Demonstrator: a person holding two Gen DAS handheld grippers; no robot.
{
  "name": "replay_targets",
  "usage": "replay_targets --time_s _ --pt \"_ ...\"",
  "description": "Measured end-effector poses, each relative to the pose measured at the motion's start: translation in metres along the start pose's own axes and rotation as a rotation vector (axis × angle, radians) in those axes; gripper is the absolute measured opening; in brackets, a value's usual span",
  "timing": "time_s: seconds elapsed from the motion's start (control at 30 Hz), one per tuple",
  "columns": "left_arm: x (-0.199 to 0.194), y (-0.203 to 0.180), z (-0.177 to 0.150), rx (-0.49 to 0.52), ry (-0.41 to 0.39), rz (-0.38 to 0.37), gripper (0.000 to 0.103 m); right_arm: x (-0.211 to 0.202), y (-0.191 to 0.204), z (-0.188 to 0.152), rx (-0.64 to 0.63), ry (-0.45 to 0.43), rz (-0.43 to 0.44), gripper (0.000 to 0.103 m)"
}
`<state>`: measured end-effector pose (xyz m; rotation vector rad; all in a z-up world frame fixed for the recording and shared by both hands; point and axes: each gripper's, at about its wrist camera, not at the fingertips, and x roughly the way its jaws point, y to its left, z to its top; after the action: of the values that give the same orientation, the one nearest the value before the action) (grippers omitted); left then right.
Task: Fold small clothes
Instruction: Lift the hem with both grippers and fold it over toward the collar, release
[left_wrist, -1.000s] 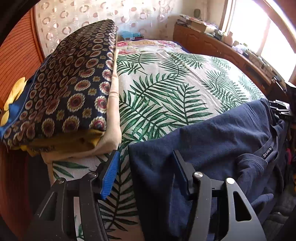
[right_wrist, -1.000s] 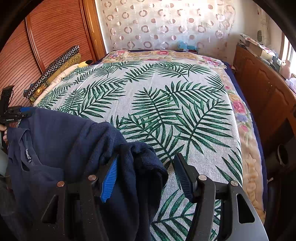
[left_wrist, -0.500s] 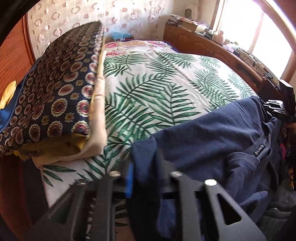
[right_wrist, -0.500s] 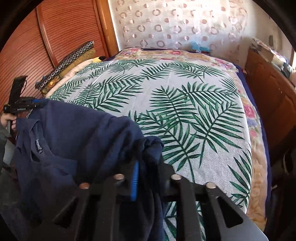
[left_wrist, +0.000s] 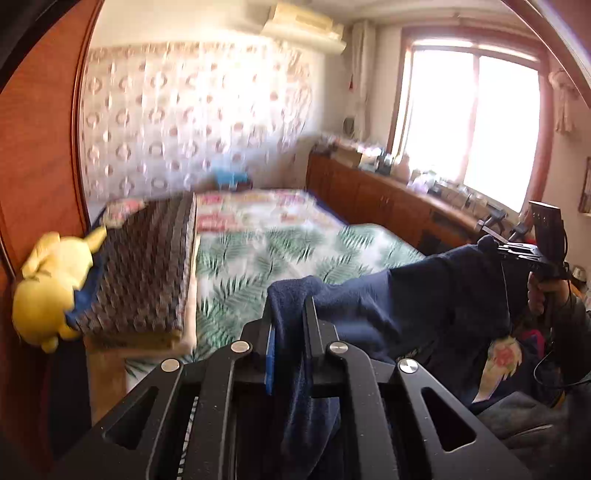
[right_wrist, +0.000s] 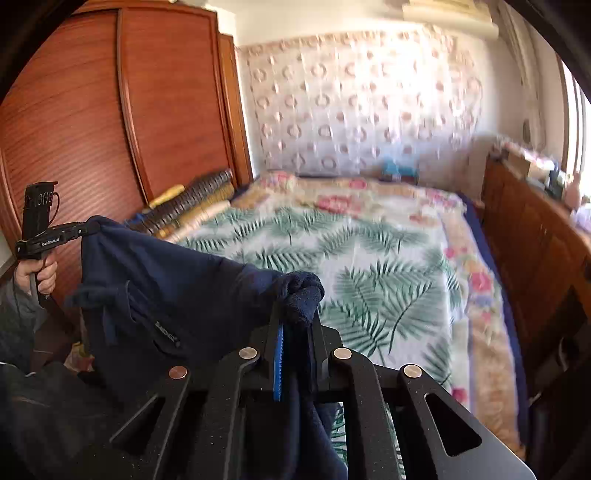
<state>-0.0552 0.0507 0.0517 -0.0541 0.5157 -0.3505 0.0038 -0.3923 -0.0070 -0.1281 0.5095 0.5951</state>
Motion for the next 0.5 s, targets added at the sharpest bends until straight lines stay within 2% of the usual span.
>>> replay_targets --time_s 0.2,0.5 --pt "-0.048 -0.020 0.037 0.031 -0.121 -0.045 0.012 -0.058 0.013 0.029 -0.040 -0.081 0.004 0.010" --pt "-0.108 -0.040 0.084 0.073 -0.237 -0.111 0.012 -0.150 0.035 0.068 -0.119 -0.209 0.039 0.010"
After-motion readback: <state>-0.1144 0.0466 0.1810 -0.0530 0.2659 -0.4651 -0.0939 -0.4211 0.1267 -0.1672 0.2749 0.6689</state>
